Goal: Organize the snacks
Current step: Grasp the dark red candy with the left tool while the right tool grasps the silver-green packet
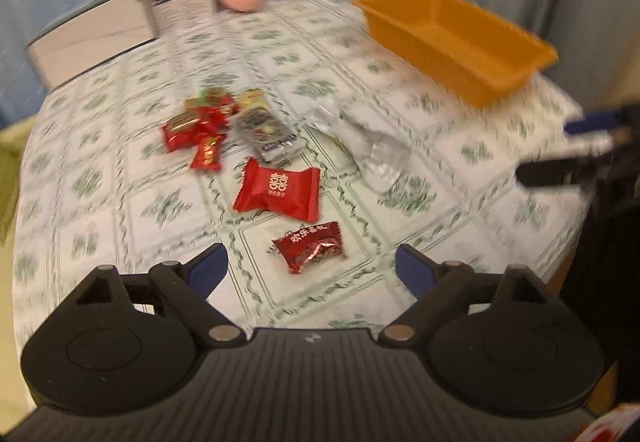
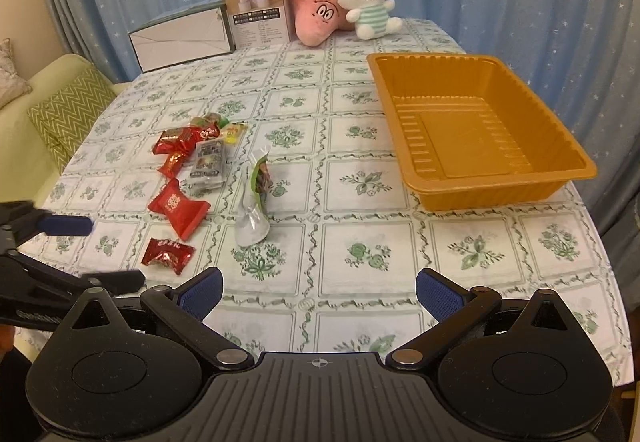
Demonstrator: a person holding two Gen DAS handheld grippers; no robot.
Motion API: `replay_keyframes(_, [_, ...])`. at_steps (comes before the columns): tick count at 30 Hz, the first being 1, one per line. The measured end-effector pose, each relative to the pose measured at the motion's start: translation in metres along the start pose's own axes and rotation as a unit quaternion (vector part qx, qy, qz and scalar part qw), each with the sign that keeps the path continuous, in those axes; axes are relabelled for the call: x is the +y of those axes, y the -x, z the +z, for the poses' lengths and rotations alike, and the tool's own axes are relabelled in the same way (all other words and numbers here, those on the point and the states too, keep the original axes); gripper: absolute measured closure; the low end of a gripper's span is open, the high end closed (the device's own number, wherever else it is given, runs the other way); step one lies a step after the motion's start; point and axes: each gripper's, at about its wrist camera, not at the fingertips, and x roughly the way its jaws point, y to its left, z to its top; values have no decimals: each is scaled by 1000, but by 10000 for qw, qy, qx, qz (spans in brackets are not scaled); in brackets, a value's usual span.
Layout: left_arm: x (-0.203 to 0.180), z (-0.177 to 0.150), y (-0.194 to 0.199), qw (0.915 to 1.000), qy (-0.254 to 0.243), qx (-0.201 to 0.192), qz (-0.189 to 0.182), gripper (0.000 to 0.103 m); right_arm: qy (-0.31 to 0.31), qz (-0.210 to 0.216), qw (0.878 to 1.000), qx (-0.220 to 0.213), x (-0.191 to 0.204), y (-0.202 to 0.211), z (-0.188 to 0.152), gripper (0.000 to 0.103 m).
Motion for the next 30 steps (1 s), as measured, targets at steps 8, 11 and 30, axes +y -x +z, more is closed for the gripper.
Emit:
replay_keyframes(8, [4, 5, -47, 9935, -1032, 370, -308, 37, -87, -11, 9999, 76, -4, -26, 5, 1])
replay_keyframes(11, [5, 6, -56, 9915, -1157, 401, -449, 46, -106, -8, 9999, 107, -4, -35, 6, 1])
replay_keyframes(30, [29, -1, -54, 9969, 266, 338, -663, 73, 26, 179, 9998, 105, 9, -69, 21, 1])
